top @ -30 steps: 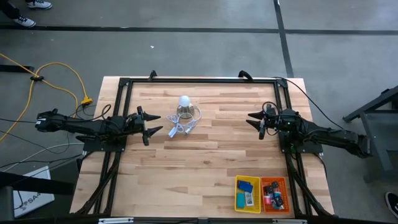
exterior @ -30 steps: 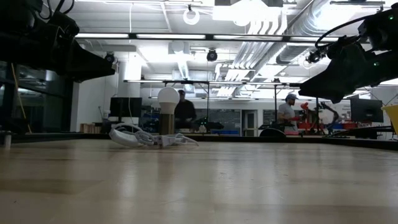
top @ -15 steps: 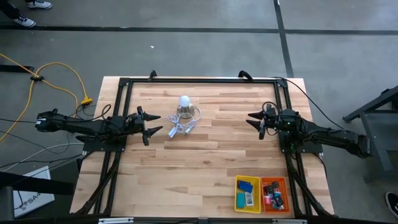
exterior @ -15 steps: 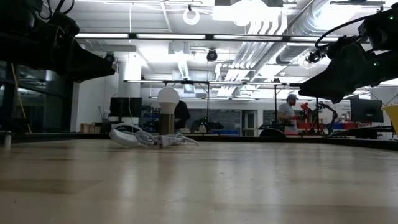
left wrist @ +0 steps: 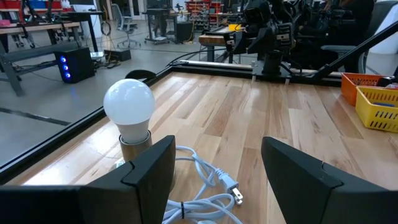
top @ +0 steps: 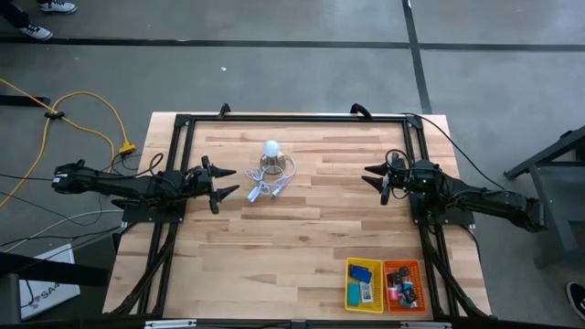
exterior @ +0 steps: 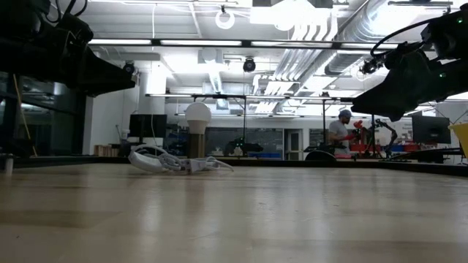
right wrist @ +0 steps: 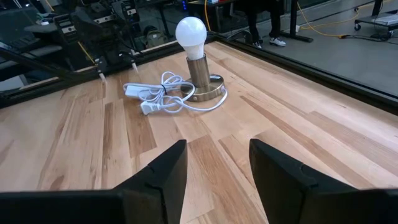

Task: Pick & Place Office items
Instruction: Return to Home Position

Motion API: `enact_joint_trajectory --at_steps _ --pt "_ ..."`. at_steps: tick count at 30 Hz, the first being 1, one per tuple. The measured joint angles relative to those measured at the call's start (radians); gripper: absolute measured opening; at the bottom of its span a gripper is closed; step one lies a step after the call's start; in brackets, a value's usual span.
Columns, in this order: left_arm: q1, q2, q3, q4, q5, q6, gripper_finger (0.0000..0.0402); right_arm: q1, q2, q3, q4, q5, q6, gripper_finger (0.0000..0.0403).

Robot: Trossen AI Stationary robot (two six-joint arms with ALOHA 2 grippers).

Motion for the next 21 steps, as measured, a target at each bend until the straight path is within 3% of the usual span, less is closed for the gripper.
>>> enact_joint_trajectory --at_steps 21 --pt "-0.001 -0.001 -0.002 0.0 0.0 0.029 0.023 0.0 0.0 0.0 0.0 0.0 0.0 0.016"
